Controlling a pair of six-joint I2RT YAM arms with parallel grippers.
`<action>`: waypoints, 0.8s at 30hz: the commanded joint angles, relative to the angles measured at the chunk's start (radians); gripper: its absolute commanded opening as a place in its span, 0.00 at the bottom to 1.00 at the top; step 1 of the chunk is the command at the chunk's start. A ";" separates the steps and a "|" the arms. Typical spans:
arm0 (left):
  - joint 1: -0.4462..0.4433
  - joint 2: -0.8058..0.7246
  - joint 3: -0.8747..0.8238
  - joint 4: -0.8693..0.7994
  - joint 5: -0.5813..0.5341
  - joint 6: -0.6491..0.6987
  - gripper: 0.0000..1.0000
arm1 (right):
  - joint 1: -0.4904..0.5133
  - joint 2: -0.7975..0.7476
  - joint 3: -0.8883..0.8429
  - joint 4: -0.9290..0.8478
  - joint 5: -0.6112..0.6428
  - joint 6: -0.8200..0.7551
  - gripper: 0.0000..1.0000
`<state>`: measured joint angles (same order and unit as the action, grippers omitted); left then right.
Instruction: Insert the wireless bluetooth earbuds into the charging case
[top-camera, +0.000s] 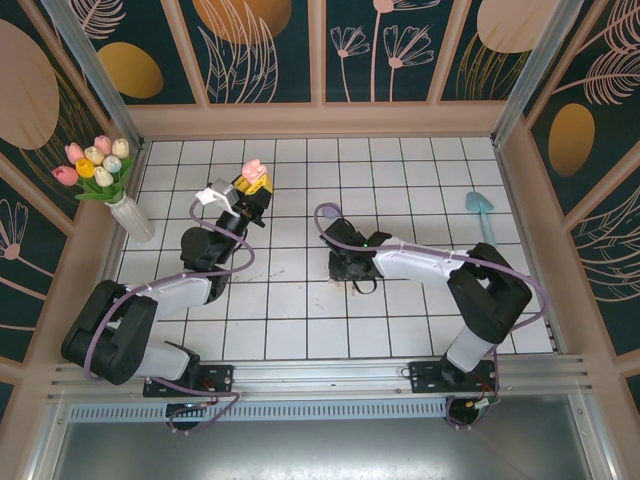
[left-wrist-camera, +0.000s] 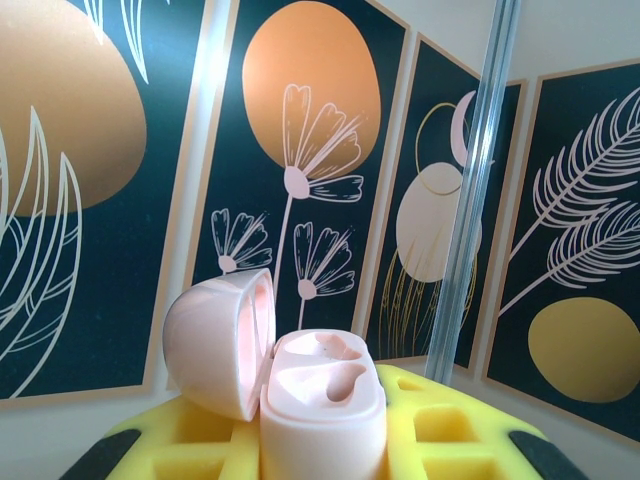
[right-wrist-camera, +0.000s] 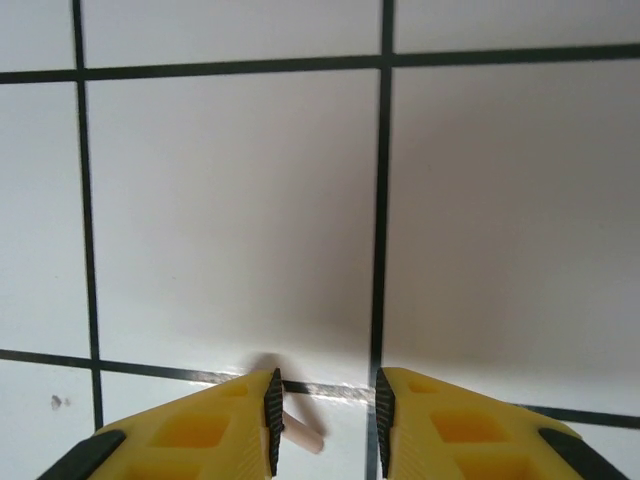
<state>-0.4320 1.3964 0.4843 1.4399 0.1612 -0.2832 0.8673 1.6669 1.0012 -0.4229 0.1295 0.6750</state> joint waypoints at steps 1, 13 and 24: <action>0.006 -0.006 0.014 0.051 0.011 -0.011 0.00 | 0.046 0.047 0.041 -0.011 0.049 -0.128 0.34; 0.006 -0.012 0.011 0.043 0.004 -0.004 0.00 | 0.059 0.098 0.027 0.062 -0.023 -0.266 0.35; 0.006 -0.006 0.015 0.044 0.006 -0.009 0.00 | 0.070 0.128 0.004 0.068 -0.021 -0.254 0.34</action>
<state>-0.4320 1.3960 0.4843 1.4399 0.1604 -0.2829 0.9295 1.7786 1.0183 -0.3622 0.1070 0.4244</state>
